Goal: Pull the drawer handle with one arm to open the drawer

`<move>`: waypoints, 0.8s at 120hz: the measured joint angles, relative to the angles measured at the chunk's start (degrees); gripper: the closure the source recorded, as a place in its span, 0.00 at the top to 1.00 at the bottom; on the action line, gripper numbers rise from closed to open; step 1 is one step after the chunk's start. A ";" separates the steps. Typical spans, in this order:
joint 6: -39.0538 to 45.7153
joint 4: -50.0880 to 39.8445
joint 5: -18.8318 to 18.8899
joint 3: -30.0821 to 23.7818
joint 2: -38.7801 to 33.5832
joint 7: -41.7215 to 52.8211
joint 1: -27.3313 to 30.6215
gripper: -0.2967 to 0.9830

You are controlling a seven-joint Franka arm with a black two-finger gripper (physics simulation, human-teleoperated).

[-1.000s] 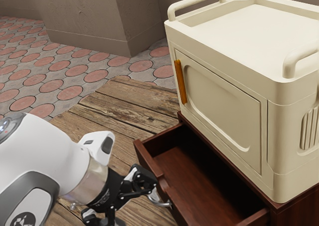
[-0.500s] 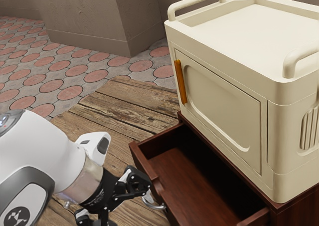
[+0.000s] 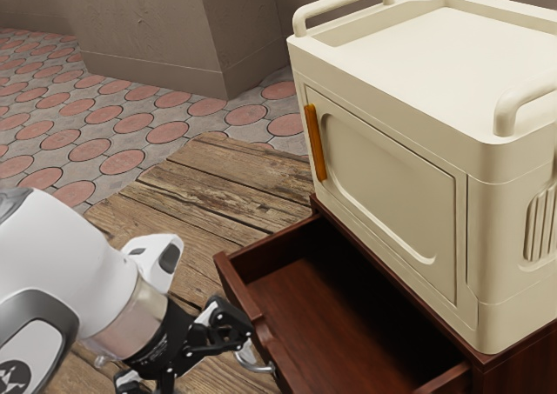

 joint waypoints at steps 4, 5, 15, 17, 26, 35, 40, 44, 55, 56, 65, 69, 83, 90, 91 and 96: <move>-0.35 0.00 0.12 0.02 -0.15 -0.11 -0.08 0.77; -0.43 0.00 0.14 0.03 -0.19 -0.14 -0.08 0.77; -1.17 -0.01 0.35 0.22 -0.55 -0.41 -0.24 0.77; -1.30 -0.01 0.41 0.40 -0.63 -0.46 -0.33 0.77; -1.95 -0.08 0.89 0.86 -1.12 -0.70 -0.60 0.77; -2.57 -0.77 1.42 2.02 -2.01 -0.92 -1.19 0.77; -2.84 -1.07 1.64 2.28 -2.34 -1.04 -1.39 0.77; -3.04 -1.19 1.77 2.38 -2.49 -1.15 -1.49 0.77; -3.56 -1.31 1.99 2.47 -2.88 -1.42 -1.61 0.77; -3.61 -1.31 2.00 2.48 -2.94 -1.44 -1.62 0.77; -4.09 -1.35 2.08 2.49 -3.53 -1.65 -1.64 0.77; -4.30 -1.38 2.11 2.49 -3.74 -1.74 -1.64 0.77; -5.28 -1.42 2.09 2.55 -4.71 -2.12 -1.55 0.77; -5.78 -1.45 2.02 2.58 -5.27 -2.30 -1.44 0.77; -5.84 -1.46 2.00 2.59 -5.33 -2.33 -1.43 0.77; -6.15 -1.49 2.02 2.56 -5.65 -2.44 -1.53 0.77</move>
